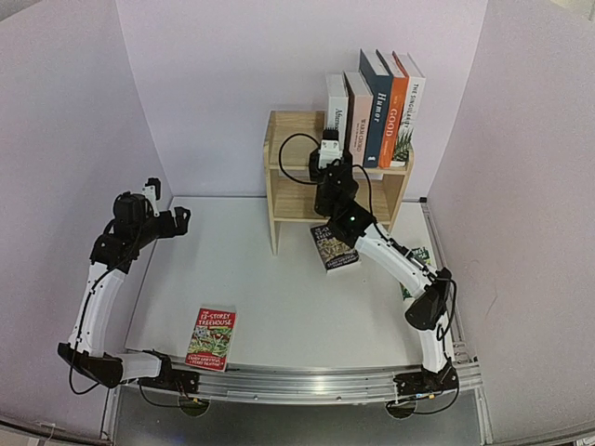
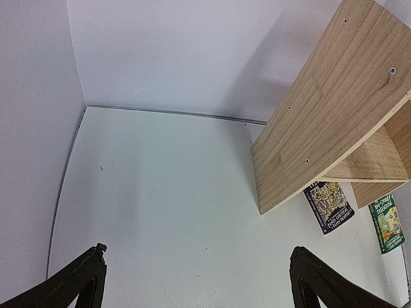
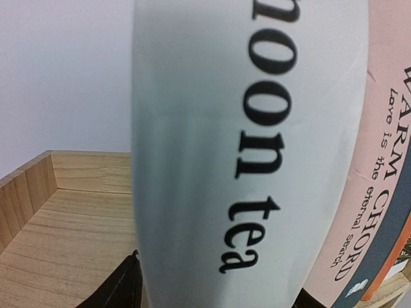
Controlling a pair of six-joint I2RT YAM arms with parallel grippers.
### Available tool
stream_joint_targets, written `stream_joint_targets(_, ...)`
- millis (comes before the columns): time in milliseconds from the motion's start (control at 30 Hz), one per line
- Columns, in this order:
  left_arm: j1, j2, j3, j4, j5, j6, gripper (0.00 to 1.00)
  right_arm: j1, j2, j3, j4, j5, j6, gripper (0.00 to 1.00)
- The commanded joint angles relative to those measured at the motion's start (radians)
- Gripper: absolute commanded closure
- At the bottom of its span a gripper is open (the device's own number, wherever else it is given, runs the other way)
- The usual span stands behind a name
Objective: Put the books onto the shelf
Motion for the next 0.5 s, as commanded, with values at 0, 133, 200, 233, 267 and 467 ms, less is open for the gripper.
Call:
stream_joint_targets(0, 0.0, -0.018, -0.006, 0.021, 0.04, -0.005, 0.0, 0.031, -0.078, -0.005, 0.123, 0.053, -0.052, 0.41)
stream_joint_targets(133, 0.0, -0.016, -0.008, 0.019, 0.05, -0.008, 0.0, 0.041, -0.082, -0.015, 0.147, 0.086, -0.073, 0.41)
stream_joint_targets(200, 0.0, -0.015, -0.007, 0.018, 0.054, -0.008, 0.0, 0.044, -0.084, -0.019, 0.161, 0.105, -0.091, 0.41)
stream_joint_targets(233, 0.0, -0.015, -0.006, 0.017, 0.056, -0.008, 0.0, 0.046, -0.085, -0.019, 0.169, 0.115, -0.099, 0.41)
stream_joint_targets(267, -0.001, -0.014, -0.006, 0.017, 0.058, -0.008, 0.0, 0.047, -0.087, -0.022, 0.176, 0.123, -0.108, 0.4)
stream_joint_targets(467, 0.0, -0.011, -0.007, 0.017, 0.069, -0.011, 0.0, 0.077, -0.118, -0.067, 0.226, 0.138, -0.168, 0.29)
